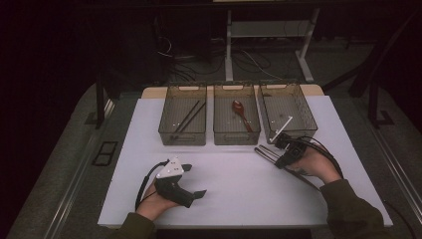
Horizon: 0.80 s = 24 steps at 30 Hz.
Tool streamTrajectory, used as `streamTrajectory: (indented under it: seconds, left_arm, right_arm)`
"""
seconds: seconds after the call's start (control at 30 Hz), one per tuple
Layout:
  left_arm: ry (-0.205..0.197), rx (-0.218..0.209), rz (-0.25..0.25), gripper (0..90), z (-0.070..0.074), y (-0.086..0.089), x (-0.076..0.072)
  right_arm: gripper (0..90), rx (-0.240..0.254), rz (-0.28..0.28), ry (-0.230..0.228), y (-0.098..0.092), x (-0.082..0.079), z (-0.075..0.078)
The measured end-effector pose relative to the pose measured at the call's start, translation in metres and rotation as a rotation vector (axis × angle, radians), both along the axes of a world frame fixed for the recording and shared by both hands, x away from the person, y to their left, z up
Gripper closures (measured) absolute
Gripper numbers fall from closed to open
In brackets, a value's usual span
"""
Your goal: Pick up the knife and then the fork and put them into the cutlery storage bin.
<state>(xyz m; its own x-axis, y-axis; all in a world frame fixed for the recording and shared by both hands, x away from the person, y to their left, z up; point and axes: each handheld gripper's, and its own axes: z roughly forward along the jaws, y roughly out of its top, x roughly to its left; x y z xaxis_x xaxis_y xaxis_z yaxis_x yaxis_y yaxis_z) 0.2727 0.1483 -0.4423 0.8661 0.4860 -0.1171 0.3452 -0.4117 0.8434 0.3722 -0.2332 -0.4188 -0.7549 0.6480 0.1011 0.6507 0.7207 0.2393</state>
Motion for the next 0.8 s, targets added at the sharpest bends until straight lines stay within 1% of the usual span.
streamTrajectory:
  seconds: [0.03,0.13,0.17,0.2,0.23,0.27,0.3,0.53,0.8]
  left_arm:
    - [-0.001,-0.003,0.001,0.0,0.000,0.000,0.000]
    - [0.000,-0.003,0.003,0.0,0.000,0.000,0.000]
    - [0.000,-0.003,0.003,0.0,0.000,0.000,0.000]
    - [-0.001,-0.002,0.002,0.0,0.000,0.000,0.000]
    - [-0.001,-0.002,0.003,0.0,0.000,0.000,0.000]
    - [0.000,0.001,0.001,0.0,0.000,0.000,0.000]
    - [-0.001,0.002,0.000,0.0,0.000,0.000,0.000]
    - [0.000,0.002,0.001,0.0,0.000,0.000,0.000]
    - [0.000,0.002,0.001,0.0,0.000,-0.001,0.000]
  right_arm:
    - [79.1,0.000,0.003,-0.007,-0.001,0.000,0.001]
    - [81.8,0.031,-0.013,-0.031,-0.006,-0.001,0.007]
    - [81.8,0.048,-0.022,-0.030,-0.009,-0.001,0.009]
    - [81.8,0.067,-0.016,-0.016,-0.011,-0.001,0.009]
    - [81.8,0.074,-0.012,-0.007,-0.012,-0.001,0.009]
    - [81.8,0.070,-0.011,-0.003,-0.012,-0.002,0.007]
    - [81.8,0.069,-0.012,-0.009,-0.012,-0.002,0.006]
    - [81.8,0.048,-0.006,-0.018,-0.008,-0.004,0.005]
    - [81.8,0.037,-0.002,-0.024,-0.006,-0.004,0.004]
